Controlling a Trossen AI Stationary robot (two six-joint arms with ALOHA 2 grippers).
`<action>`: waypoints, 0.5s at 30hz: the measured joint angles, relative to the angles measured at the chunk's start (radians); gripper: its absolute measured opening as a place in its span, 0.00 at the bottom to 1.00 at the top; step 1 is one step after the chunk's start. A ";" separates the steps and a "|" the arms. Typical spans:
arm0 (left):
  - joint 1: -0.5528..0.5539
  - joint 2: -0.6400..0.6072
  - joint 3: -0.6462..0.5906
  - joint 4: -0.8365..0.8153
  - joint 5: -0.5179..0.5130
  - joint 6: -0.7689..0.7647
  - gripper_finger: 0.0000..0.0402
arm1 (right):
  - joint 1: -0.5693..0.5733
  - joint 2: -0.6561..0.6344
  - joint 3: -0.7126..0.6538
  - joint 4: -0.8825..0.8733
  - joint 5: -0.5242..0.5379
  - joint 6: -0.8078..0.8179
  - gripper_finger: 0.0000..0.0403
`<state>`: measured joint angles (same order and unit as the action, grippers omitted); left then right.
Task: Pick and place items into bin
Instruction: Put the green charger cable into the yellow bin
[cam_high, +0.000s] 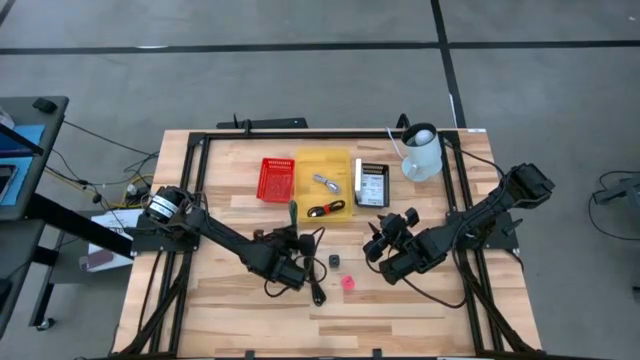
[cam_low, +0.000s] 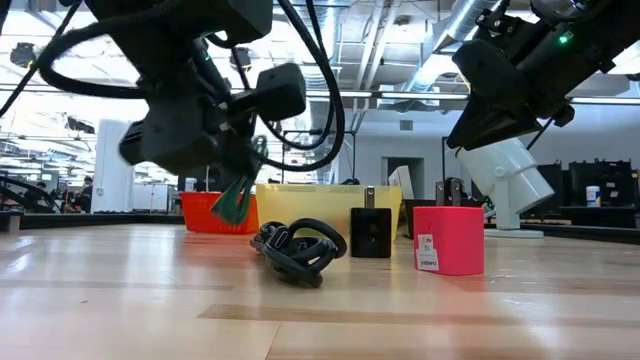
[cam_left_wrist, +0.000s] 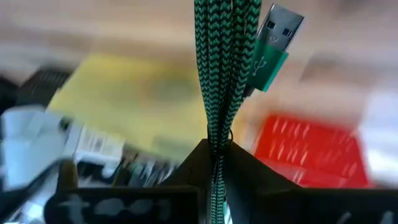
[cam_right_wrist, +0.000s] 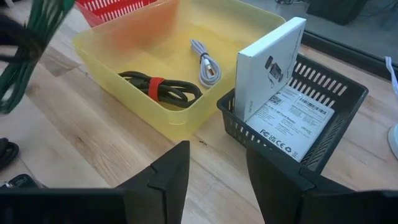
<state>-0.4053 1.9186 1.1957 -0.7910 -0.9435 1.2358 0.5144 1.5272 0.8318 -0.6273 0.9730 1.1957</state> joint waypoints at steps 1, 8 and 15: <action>0.000 0.000 0.001 -0.001 -0.039 0.012 0.02 | 0.000 0.000 0.000 0.000 0.000 0.000 0.38; 0.018 -0.021 0.078 -0.006 -0.104 -0.003 0.02 | 0.000 0.000 0.000 0.001 0.000 0.000 0.37; 0.065 -0.095 0.172 -0.005 -0.074 -0.005 0.02 | 0.000 0.000 0.000 0.006 0.000 0.000 0.38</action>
<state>-0.3404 1.8232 1.3675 -0.7963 -1.0175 1.2305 0.5144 1.5272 0.8314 -0.6216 0.9733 1.1954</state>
